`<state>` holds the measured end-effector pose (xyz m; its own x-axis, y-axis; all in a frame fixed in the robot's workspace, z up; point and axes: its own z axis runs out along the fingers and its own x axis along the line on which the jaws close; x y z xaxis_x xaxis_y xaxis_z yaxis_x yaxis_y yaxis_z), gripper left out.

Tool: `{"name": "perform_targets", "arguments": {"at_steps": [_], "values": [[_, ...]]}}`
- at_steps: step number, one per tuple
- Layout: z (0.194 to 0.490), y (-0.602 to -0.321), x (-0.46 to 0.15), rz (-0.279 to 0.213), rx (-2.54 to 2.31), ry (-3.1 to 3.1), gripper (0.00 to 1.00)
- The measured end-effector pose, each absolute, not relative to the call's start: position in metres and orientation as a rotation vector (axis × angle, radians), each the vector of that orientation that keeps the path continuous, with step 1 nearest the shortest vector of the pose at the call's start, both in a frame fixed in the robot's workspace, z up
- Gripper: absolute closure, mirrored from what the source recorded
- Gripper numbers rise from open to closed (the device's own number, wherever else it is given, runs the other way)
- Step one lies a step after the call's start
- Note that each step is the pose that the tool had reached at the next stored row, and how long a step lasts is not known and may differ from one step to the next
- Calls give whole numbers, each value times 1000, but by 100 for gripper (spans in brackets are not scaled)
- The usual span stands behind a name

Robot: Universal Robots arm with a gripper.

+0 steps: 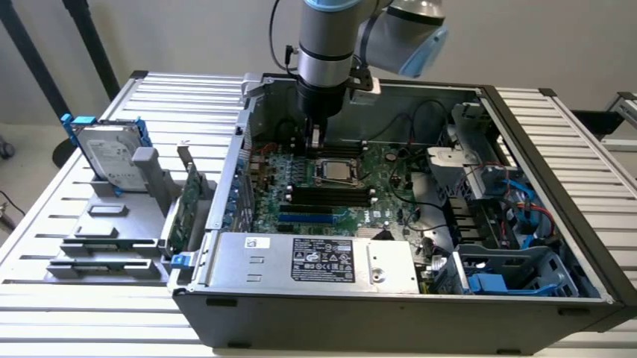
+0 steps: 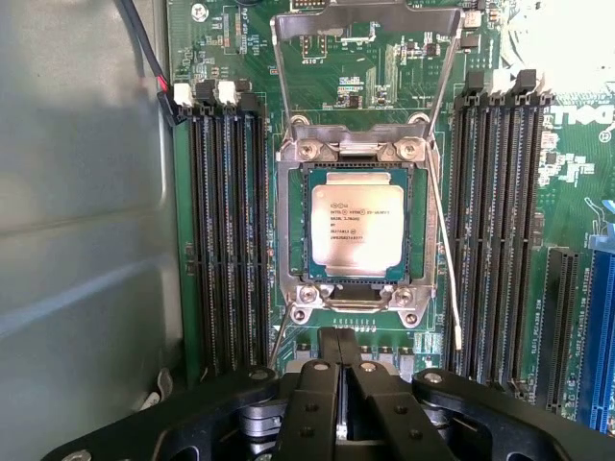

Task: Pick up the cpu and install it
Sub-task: 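Close the cpu cover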

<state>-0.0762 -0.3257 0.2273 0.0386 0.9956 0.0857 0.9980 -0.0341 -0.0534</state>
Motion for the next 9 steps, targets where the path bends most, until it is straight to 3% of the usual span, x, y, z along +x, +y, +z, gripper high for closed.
{"name": "perform_targets", "arguments": {"at_steps": [9], "values": [[227, -326, -75, -36, -2190, -2112, 89]]}}
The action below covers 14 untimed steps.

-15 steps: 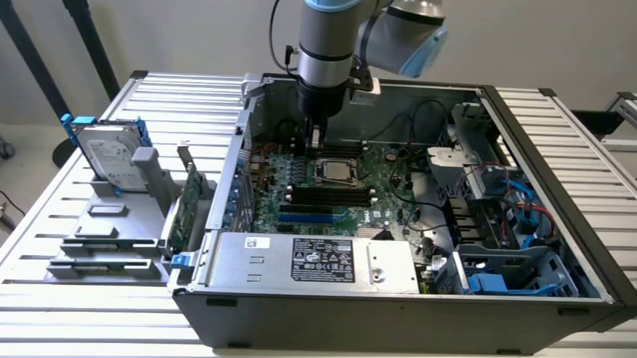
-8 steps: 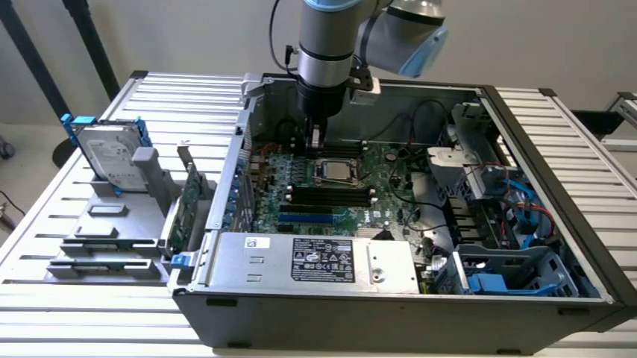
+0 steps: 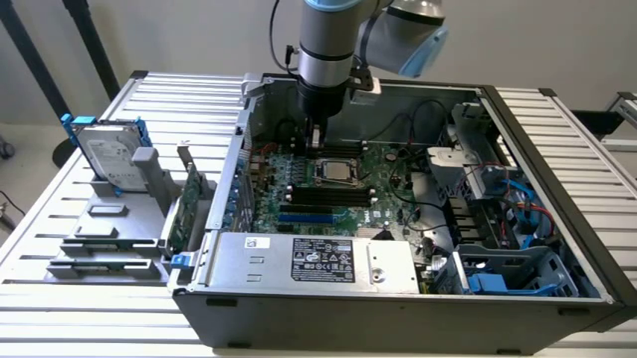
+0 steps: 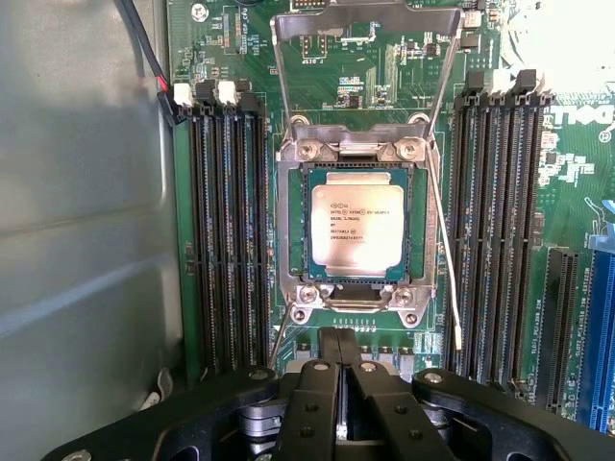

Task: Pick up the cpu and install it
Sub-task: 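Close the cpu cover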

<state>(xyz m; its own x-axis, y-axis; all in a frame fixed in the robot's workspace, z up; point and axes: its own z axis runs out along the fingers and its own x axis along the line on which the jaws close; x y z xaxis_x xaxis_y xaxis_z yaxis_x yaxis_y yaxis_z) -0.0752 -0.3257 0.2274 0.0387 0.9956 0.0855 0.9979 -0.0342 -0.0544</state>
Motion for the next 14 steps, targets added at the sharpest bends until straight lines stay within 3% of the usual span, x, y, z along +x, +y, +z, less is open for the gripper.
{"name": "perform_targets", "arguments": {"at_steps": [14], "values": [[249, -333, -20, -25, -2184, -2108, 89]]}}
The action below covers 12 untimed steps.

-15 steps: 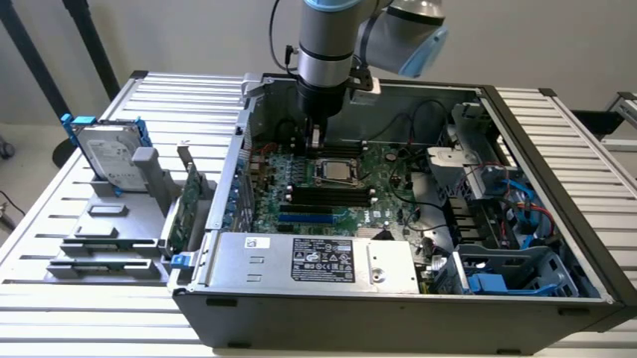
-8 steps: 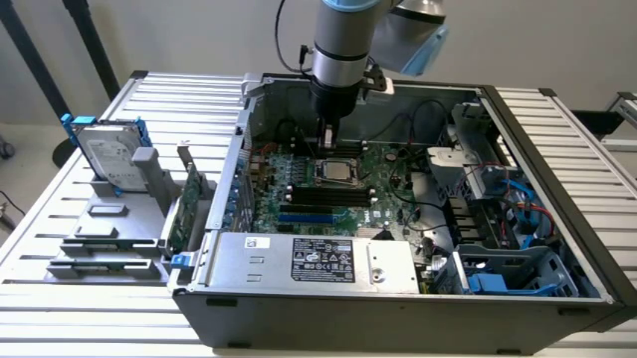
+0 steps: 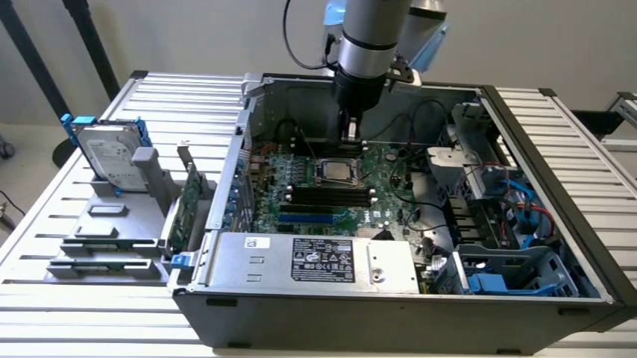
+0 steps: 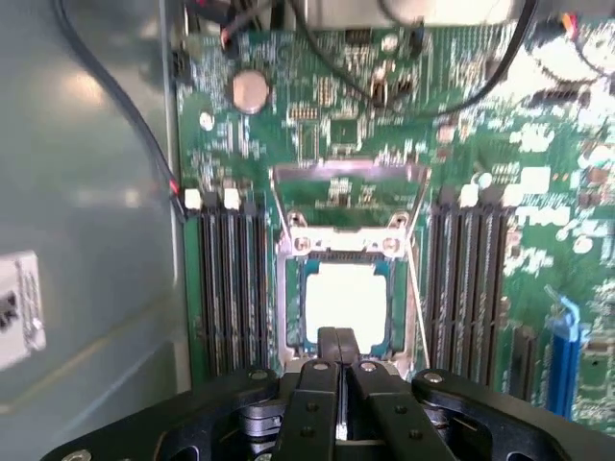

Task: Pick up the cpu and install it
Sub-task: 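Close the cpu cover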

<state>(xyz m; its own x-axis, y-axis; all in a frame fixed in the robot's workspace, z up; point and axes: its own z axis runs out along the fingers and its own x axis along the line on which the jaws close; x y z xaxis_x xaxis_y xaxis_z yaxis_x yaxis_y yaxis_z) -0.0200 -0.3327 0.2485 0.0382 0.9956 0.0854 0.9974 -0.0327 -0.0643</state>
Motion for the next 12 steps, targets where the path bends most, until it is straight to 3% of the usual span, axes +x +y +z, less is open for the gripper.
{"name": "perform_targets", "arguments": {"at_steps": [12], "values": [[266, -335, 35, -24, -2177, -2107, 89]]}}
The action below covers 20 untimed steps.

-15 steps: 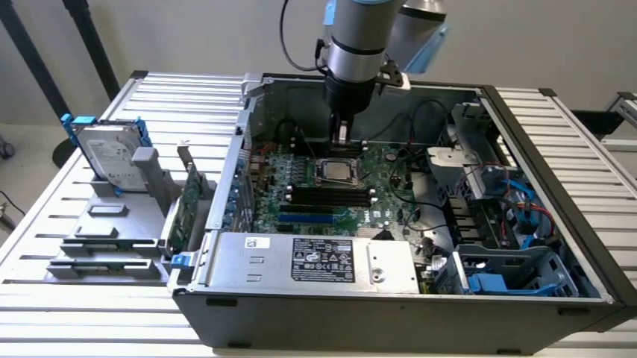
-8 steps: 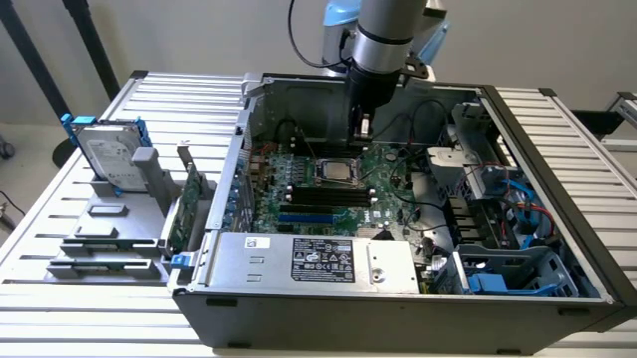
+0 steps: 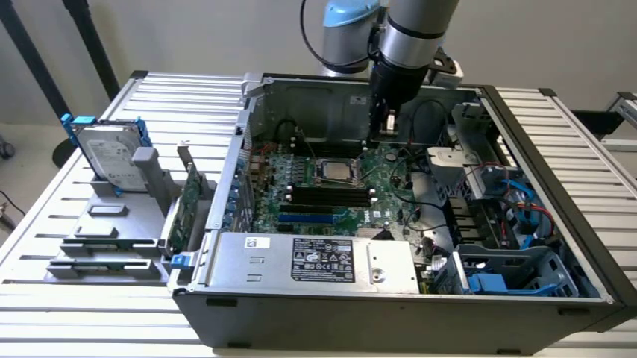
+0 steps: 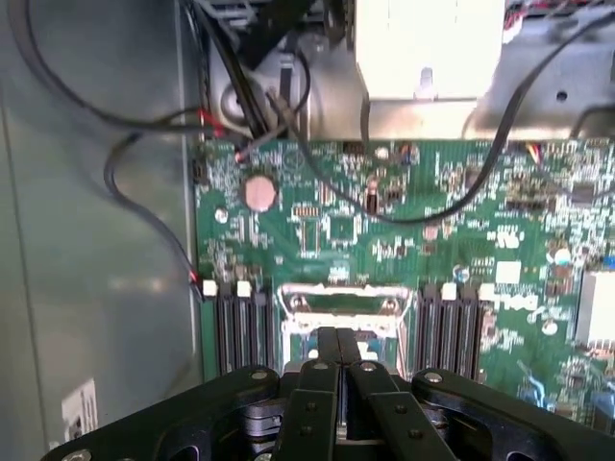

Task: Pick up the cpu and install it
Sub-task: 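Close the cpu cover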

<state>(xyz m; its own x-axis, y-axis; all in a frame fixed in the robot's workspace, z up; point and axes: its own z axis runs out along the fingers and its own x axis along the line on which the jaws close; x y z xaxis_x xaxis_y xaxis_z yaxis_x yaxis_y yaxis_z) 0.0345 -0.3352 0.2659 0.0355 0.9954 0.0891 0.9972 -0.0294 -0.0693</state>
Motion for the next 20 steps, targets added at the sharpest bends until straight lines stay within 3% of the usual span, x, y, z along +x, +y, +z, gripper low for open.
{"name": "perform_targets", "arguments": {"at_steps": [20], "values": [[249, -340, 70, -52, -2158, -2096, 89]]}}
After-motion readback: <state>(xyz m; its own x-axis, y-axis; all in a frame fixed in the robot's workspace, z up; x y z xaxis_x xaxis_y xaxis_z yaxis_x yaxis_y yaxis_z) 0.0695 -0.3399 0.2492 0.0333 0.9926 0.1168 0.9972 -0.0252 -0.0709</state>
